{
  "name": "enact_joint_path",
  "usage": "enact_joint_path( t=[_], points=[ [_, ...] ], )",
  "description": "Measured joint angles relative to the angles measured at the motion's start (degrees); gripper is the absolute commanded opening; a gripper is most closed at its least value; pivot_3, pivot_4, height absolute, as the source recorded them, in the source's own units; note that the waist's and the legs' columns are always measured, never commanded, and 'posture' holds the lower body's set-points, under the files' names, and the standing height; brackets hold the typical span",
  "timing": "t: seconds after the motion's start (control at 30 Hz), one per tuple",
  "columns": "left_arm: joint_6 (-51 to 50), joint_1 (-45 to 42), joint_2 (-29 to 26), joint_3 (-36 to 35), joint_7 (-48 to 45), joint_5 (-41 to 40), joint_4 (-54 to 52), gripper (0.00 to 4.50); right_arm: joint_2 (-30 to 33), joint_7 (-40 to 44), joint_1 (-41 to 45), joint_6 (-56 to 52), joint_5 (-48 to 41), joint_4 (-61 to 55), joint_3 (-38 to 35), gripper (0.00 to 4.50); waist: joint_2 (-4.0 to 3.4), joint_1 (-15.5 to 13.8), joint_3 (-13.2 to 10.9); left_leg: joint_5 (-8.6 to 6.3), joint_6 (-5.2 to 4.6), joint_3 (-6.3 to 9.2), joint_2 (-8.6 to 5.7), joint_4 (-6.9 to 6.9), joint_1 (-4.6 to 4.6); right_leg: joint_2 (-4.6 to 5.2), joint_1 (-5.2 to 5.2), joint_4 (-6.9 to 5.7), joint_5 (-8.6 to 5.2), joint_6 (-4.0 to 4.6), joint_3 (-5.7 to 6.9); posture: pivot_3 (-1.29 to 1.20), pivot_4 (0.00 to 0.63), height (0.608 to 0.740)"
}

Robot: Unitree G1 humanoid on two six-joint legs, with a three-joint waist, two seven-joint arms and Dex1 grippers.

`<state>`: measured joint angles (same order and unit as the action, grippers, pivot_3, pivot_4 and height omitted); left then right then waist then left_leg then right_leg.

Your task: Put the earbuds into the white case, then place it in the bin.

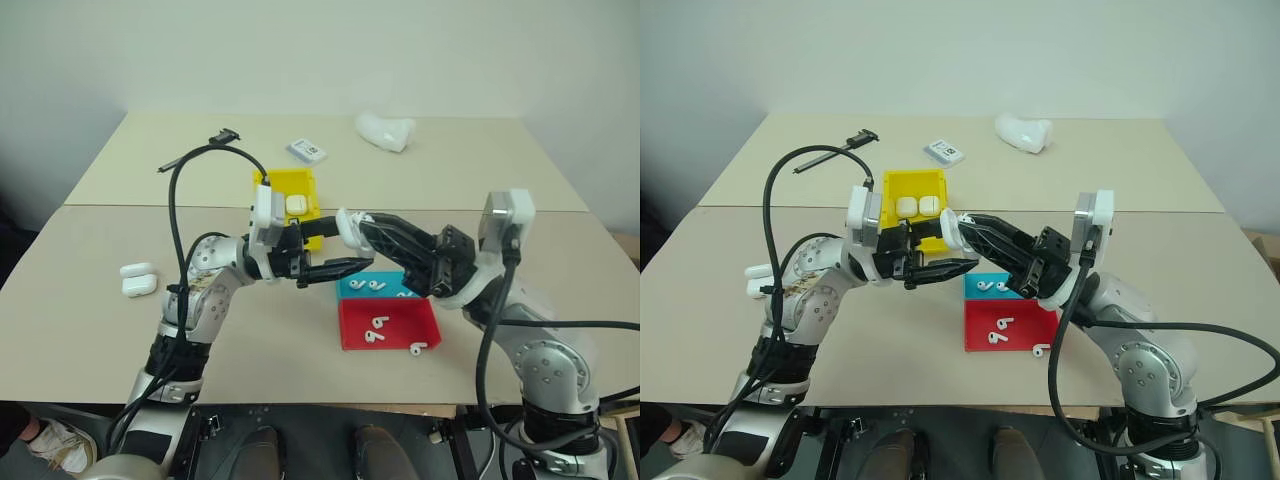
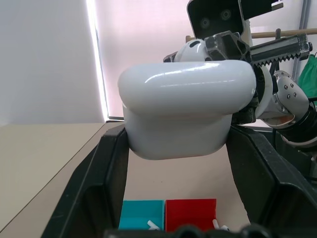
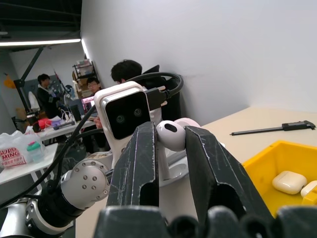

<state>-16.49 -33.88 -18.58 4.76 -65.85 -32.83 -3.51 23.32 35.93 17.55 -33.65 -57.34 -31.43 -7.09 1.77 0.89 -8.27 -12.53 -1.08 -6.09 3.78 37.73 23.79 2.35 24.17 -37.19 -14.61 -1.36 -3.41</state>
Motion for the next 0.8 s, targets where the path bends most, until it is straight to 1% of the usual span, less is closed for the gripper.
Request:
enact_joint_path(
  t=[0.03, 0.1, 0.23, 0.3, 0.6, 0.73, 0.8],
  points=[
    [0.01, 0.0, 0.05, -0.18, 0.16, -0.07, 0.0, 2.73, 0.36, 0.27, -0.29, 0.07, 0.07, -0.1, 0.01, 1.59, 0.0, -0.02, 0.0, 0.0, 0.0, -0.01, 0.0, 0.0, 0.0, 0.0, 0.0, 0.0, 0.0, 0.0, 0.0, 0.0, 0.15, 0.74],
    [0.01, 0.0, 0.03, -0.61, 0.28, -0.11, 0.0, 2.73, 0.71, 0.46, -0.64, 0.07, 0.28, -0.1, 0.03, 2.29, 0.0, 0.0, 0.0, 0.0, 0.0, 0.0, 0.0, 0.0, 0.0, 0.0, 0.01, 0.0, 0.0, 0.0, 0.0, 0.0, 0.15, 0.74],
    [0.02, 0.0, 0.15, -0.86, 0.55, -0.12, 0.0, 2.73, 0.89, 0.94, -0.64, 0.08, 0.56, -0.11, 0.28, 3.44, 0.0, -0.01, 0.0, 0.0, 0.0, 0.0, 0.0, 0.0, 0.0, 0.0, 0.0, 0.0, 0.0, 0.0, 0.0, 0.0, 0.15, 0.74],
    [0.04, 0.0, 0.17, -0.88, 0.6, -0.12, 0.0, 2.73, 0.95, 1.06, -0.65, 0.09, 0.81, -0.11, 0.37, 4.08, 0.0, -0.02, 0.0, 0.0, 0.0, 0.0, -0.01, 0.0, 0.0, 0.0, 0.0, 0.0, 0.0, 0.0, 0.0, 0.0, 0.15, 0.74],
    [0.09, 0.0, 0.17, -0.9, 0.59, -0.12, 0.0, 2.73, 2.4, 1.04, -1.21, 0.05, -0.14, -0.22, -0.2, 4.08, 0.0, -0.03, 0.0, 0.0, 0.0, -0.01, -0.01, 0.0, 0.0, 0.0, 0.0, 0.0, 0.0, 0.0, 0.0, 0.0, 0.15, 0.74],
    [0.3, 0.03, -0.64, -0.82, -0.26, 0.06, 0.0, 2.73, 5.07, 1.42, -1.97, -0.06, -0.55, -0.62, -1.31, 4.08, 0.0, 0.0, 0.0, 0.0, 0.0, -0.01, -0.01, 0.0, -0.01, 0.0, 0.0, 0.0, 0.0, 0.0, -0.02, 0.0, 0.15, 0.74],
    [1.09, 0.15, -1.98, -0.53, -1.57, 1.02, 0.49, 2.73, 7.73, 1.64, -0.74, -0.67, -1.57, -0.39, -2.93, 3.72, 0.0, 0.03, 0.0, 0.0, 0.0, -0.03, 0.0, 0.0, -0.02, 0.0, 0.0, 0.0, 0.0, 0.0, -0.01, 0.0, 0.15, 0.74]
  ],
)
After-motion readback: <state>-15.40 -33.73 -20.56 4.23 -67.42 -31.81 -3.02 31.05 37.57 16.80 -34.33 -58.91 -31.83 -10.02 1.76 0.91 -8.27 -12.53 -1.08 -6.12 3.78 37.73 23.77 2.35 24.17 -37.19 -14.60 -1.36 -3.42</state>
